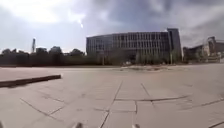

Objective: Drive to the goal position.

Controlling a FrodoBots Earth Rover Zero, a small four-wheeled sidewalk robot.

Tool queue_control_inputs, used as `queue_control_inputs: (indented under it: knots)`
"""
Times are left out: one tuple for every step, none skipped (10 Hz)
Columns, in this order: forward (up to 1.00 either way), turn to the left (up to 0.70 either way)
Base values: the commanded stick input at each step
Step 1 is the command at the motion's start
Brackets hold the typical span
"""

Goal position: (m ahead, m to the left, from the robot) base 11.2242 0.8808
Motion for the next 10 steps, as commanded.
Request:
queue_control_inputs:
  knots:
    - [0.7,-0.01]
    - [0.7,-0.01]
    - [0.7,-0.01]
    - [0.7,-0.01]
    - [0.7,-0.01]
    - [0.7,-0.01]
    - [0.7,-0.01]
    - [0.7,-0.01]
    - [0.7,-0.01]
    - [0.7,-0.01]
